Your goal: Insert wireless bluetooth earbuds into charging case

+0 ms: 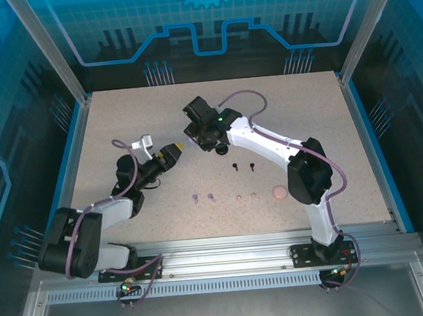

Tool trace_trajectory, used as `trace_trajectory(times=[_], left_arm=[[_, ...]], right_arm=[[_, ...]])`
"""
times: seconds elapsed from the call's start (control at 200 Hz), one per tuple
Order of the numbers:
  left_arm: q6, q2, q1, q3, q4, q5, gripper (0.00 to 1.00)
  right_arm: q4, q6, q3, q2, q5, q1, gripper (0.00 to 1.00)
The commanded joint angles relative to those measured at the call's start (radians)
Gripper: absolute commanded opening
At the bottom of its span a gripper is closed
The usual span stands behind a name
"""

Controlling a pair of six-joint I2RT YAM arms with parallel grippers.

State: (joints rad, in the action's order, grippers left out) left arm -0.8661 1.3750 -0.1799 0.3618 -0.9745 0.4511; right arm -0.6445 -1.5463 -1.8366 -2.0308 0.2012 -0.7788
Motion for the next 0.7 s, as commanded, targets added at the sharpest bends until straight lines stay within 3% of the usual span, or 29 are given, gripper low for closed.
trace_trajectory(times=[0.0, 0.365, 0.695], left_arm=[[-0.005, 0.066, -0.025, 0.027, -0.172, 0.05, 0.75], [-0.047, 0.246, -0.056, 0.062, -0.354, 0.028, 0.64], [-0.05, 0.298, -0.056, 0.092, -0.381, 0.016, 0.55]], right_arm=[[0.016, -0.024, 0.013, 0.042, 0.014, -0.02, 0.41], [0.022, -0.03, 0.027, 0.035, 0.015, -0.036, 0.4], [0.033, -0.032, 0.035, 0.035, 0.017, -0.043, 0.4]])
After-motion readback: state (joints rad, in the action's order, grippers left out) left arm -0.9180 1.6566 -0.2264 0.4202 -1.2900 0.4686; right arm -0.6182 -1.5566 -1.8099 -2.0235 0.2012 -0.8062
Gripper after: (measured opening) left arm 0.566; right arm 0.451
